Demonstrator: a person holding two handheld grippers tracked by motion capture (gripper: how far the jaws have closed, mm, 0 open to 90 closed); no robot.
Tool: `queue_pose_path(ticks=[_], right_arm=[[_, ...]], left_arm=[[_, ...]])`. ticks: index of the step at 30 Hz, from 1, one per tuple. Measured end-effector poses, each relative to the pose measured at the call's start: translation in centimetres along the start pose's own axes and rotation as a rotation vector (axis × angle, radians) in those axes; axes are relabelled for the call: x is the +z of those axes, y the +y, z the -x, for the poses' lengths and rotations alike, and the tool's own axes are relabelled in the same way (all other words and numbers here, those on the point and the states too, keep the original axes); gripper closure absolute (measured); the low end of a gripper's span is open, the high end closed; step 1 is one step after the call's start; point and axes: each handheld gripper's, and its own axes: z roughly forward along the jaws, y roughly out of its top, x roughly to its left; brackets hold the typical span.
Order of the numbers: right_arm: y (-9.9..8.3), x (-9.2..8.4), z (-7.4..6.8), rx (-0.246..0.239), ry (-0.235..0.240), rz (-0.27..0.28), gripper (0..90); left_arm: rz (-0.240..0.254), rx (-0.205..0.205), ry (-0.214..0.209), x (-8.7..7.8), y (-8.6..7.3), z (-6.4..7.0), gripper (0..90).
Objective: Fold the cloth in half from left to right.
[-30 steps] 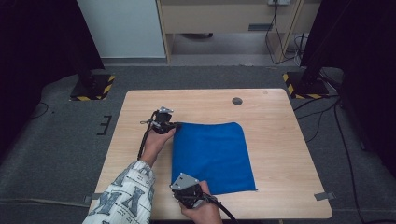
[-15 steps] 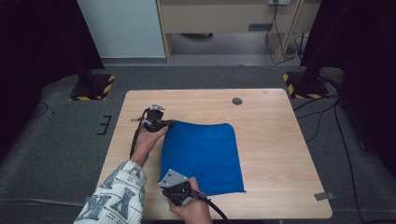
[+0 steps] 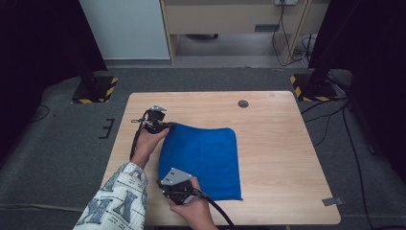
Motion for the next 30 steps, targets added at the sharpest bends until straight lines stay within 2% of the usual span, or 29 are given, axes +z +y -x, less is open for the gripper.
queue_pose_path(ticks=[5,7,11,19,25,30], right_arm=[[-0.8,-1.5,1.2,0.017,0.005,0.011,88.1],[-1.3,-2.3,1.8,0.017,0.000,0.017,88.1],[-2.5,-4.1,2.9,0.027,-0.020,0.017,88.1],[-4.5,-7.5,4.7,0.046,-0.066,0.013,88.2],[-5.7,-9.1,5.3,0.044,-0.081,0.001,88.2],[-6.8,-10.1,5.6,0.044,-0.088,-0.010,88.2]], left_arm=[[-0.013,-0.005,0.020,0.7,0.5,1.6,85.2],[-0.013,-0.020,0.016,1.0,0.8,2.1,85.2],[-0.033,-0.015,0.031,2.0,1.5,3.5,84.6],[-0.007,-0.026,0.030,3.6,3.0,6.5,84.5],[0.020,-0.030,0.022,4.1,3.6,8.2,84.6],[0.018,-0.017,0.023,4.7,4.3,9.2,84.8]])
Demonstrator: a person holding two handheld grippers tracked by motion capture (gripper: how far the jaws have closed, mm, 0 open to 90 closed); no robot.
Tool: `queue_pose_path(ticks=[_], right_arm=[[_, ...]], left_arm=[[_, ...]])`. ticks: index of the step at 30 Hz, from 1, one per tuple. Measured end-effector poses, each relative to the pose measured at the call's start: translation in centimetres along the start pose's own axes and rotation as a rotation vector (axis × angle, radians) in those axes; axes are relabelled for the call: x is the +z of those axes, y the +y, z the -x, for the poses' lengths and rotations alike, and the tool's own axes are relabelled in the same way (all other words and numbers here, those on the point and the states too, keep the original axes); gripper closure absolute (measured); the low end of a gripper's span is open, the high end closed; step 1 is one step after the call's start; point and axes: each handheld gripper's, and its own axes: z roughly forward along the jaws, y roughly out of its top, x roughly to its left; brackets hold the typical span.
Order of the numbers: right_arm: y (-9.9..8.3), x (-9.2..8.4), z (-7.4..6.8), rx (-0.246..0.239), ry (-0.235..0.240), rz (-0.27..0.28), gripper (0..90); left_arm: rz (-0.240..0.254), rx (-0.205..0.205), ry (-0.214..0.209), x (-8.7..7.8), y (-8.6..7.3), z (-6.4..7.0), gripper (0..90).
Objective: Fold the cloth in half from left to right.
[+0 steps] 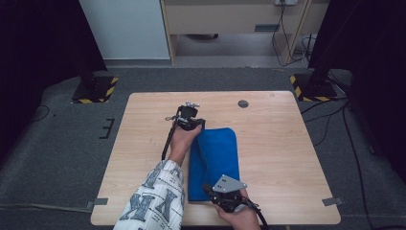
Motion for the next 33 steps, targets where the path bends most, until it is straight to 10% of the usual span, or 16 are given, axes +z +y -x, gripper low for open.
queue_pose_path(ticks=[33], right_arm=[[-2.4,-3.8,3.5,0.033,-0.005,-0.059,88.1]], left_arm=[[-0.042,-0.004,-0.037,5.2,1.0,4.0,85.6]])
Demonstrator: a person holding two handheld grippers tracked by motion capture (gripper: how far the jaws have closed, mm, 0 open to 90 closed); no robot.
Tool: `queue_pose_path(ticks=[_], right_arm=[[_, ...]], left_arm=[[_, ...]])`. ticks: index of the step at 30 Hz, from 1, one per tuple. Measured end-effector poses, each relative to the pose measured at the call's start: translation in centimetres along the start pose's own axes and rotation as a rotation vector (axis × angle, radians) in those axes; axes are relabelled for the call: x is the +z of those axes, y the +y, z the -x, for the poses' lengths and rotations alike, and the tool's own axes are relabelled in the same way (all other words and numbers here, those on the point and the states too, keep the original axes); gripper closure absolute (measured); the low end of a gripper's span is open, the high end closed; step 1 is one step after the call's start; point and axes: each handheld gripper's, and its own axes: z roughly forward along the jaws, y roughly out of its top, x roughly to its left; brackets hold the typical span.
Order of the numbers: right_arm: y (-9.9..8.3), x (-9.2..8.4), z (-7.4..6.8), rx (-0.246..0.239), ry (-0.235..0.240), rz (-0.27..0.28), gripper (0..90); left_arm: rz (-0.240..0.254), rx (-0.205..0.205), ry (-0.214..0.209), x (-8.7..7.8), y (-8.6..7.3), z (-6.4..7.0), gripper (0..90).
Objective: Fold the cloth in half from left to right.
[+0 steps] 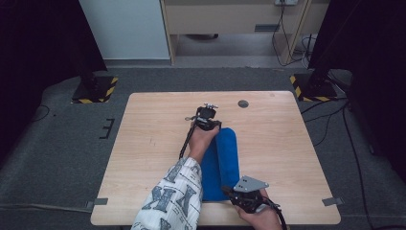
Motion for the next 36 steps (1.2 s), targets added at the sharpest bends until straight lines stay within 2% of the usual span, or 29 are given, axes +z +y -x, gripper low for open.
queue_pose_path(ticks=[5,10,14,17,19,21,25,30,32,36], right_arm=[[-0.1,0.0,0.1,0.009,0.008,-0.003,88.0],[-0.3,0.0,0.4,0.023,0.021,-0.007,87.8],[-0.4,-0.1,0.8,0.044,0.005,-0.005,84.6],[-0.6,-0.1,1.3,0.062,-0.022,-0.024,68.4],[-0.8,-0.1,1.7,0.069,-0.071,-0.054,54.1],[-0.9,-0.1,2.0,0.078,-0.077,-0.068,44.7],[-0.9,-0.3,2.3,0.080,-0.095,-0.069,33.0],[-0.7,-0.5,2.7,0.079,-0.119,-0.051,18.6],[-0.8,-0.4,3.0,0.095,-0.129,-0.050,12.3],[-1.0,0.0,3.5,0.111,-0.132,-0.071,8.5]], left_arm=[[-0.015,0.016,-0.008,0.9,0.3,0.8,85.6],[-0.036,0.015,-0.006,1.9,0.2,1.1,85.4],[-0.034,0.005,-0.007,2.5,0.0,1.1,83.1],[-0.006,0.009,0.000,2.6,0.0,1.2,64.7],[0.019,0.016,-0.011,2.4,0.1,1.2,51.1],[0.043,0.015,-0.027,1.9,0.3,1.1,42.4],[0.061,0.013,-0.058,0.6,0.5,0.8,28.3],[0.065,0.058,-0.062,-1.6,0.0,-0.1,21.6],[0.073,0.062,-0.071,-2.3,-0.3,-0.4,19.3],[0.068,0.069,-0.079,-3.4,-1.1,-0.9,16.4]])
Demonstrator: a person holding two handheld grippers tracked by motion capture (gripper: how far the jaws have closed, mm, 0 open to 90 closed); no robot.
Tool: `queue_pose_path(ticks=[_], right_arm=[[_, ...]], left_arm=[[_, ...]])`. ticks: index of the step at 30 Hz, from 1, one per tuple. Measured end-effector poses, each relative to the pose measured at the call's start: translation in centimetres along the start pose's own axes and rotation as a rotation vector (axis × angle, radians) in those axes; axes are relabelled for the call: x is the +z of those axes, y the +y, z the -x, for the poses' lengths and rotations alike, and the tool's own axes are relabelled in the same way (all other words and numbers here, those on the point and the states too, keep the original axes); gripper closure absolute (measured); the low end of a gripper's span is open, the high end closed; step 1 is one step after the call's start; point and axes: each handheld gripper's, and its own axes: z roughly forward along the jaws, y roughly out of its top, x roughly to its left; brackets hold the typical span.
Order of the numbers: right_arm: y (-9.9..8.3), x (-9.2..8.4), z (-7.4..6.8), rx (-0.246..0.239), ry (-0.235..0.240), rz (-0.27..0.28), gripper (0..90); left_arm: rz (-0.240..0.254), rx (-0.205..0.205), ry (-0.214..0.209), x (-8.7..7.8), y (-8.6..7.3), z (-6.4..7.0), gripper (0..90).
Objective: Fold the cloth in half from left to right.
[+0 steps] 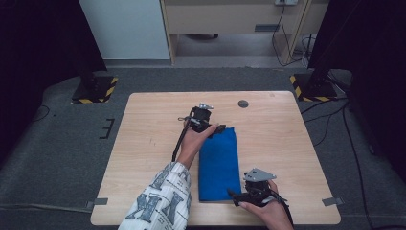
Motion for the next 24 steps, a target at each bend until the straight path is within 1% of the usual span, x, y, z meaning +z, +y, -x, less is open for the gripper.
queue_pose_path(ticks=[2,4,6,8,9,11,12,15,17,18,19,21,24], right_arm=[[0.0,0.2,0.1,0.004,-0.008,0.005,8.0],[0.1,0.3,0.3,0.002,-0.006,0.004,7.4],[0.2,0.5,0.5,0.004,-0.008,0.009,7.7],[0.5,0.8,0.7,-0.004,-0.008,0.000,7.7],[0.6,0.9,0.8,-0.011,-0.016,0.000,8.5],[1.1,1.1,1.2,-0.011,-0.040,-0.009,9.3],[1.4,1.1,1.4,-0.010,-0.044,-0.012,10.8],[2.3,1.2,2.3,-0.006,-0.067,-0.002,14.4],[2.9,1.4,2.8,0.005,-0.076,-0.002,16.3],[3.2,1.5,3.2,0.007,-0.073,-0.003,17.3],[3.6,1.7,3.6,0.011,-0.072,-0.004,19.5],[4.4,2.0,4.2,0.010,-0.071,-0.013,20.7],[5.4,2.5,5.0,0.017,-0.081,-0.007,22.8]], left_arm=[[-0.002,0.002,-0.006,-0.3,-0.4,0.0,15.2],[0.000,0.009,-0.020,-0.7,-0.9,0.1,13.5],[-0.005,0.019,-0.022,-1.2,-1.4,0.2,11.5],[-0.005,0.024,-0.023,-1.5,-1.8,0.2,9.6],[-0.001,0.022,-0.021,-1.7,-2.0,0.1,9.1],[0.000,0.025,-0.017,-2.1,-2.4,0.0,9.0],[0.003,0.031,-0.014,-2.3,-2.6,-0.1,8.9],[0.008,0.027,-0.013,-2.7,-3.1,-0.6,8.9],[-0.001,0.023,-0.011,-2.8,-3.3,-0.8,8.9],[-0.010,0.022,-0.022,-2.9,-3.4,-0.9,9.0],[-0.013,0.026,-0.027,-3.0,-3.4,-0.9,8.8],[-0.023,0.042,-0.020,-3.0,-3.6,-0.9,8.2],[-0.022,0.060,-0.004,-3.2,-3.6,-0.7,8.0]])
